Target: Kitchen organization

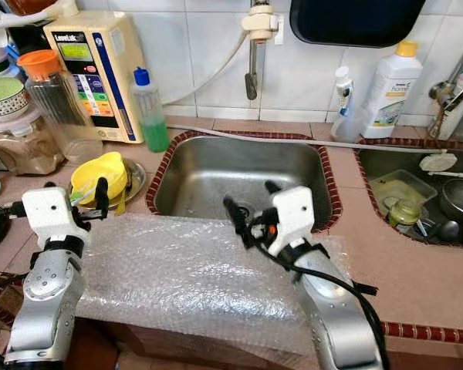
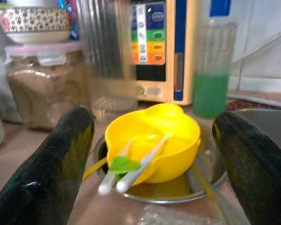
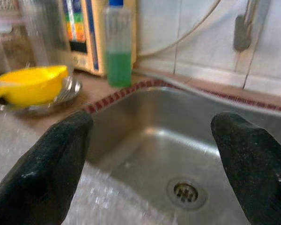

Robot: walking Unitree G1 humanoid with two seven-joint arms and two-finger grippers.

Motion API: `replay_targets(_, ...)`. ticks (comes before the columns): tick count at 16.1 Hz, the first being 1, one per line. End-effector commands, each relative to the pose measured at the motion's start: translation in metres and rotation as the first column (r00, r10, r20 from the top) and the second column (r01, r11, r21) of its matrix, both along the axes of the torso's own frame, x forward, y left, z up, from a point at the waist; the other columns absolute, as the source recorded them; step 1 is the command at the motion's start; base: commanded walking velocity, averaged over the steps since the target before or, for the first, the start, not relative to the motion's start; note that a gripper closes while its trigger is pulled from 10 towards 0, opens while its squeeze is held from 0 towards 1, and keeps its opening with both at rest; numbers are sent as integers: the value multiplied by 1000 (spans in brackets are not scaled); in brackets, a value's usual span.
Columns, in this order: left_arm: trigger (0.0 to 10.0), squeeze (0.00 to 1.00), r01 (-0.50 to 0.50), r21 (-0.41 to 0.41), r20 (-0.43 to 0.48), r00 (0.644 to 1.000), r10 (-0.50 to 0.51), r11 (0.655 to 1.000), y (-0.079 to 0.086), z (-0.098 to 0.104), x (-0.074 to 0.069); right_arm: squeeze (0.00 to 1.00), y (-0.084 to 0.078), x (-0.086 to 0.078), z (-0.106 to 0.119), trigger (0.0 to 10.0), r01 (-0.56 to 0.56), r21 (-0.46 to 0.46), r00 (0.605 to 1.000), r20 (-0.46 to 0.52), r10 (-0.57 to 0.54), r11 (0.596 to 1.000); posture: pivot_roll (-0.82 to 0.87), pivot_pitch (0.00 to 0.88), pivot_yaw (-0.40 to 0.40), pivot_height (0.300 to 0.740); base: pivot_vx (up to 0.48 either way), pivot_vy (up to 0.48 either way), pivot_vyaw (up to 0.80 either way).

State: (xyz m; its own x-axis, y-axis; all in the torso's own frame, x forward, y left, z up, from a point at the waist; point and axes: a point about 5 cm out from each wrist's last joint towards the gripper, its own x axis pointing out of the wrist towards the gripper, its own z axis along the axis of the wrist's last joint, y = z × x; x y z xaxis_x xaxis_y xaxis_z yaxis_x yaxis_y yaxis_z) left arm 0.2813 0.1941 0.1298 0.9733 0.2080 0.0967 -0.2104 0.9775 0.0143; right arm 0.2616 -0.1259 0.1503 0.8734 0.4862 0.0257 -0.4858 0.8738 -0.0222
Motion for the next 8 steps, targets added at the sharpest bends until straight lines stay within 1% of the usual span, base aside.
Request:
replay_targets(1,10000,0,-22,5,-7,1000,22,1000,3,0,2,0,5,-4,6,10000,-66,6,998,5,66,998,-25,0,55,740,0,0,0)
replay_targets(2,10000,0,-34,5,-19,999,34,999,4,-2,2,0,7,-8,5,10000,-114,10,993,-13,114,993,-24,0,52,740,0,0,0)
replay_targets(3,10000,0,-45,-24,-47,998,44,999,6,-8,3,0,10,-12,4,10000,-163,14,986,-34,163,987,-22,0,52,740,0,0,0)
replay_targets(5,10000,0,-33,-52,-61,998,30,998,5,-13,6,0,11,-14,3,10000,-179,18,983,-49,180,984,-21,0,48,740,0,0,0)
replay_targets(6,10000,94,-41,-63,-83,996,35,997,5,-16,8,0,12,-15,2,10000,-192,20,980,-57,193,981,-21,0,48,740,0,0,0)
replay_targets(7,10000,1000,-49,-86,-91,995,41,995,5,-17,10,0,13,-15,2,10000,-195,20,979,-59,196,981,-19,0,46,740,0,0,0)
replay_targets(8,10000,1000,-53,-97,-95,994,43,994,4,-18,12,0,13,-16,1,10000,-201,15,978,-59,202,979,-20,0,46,740,0,0,0)
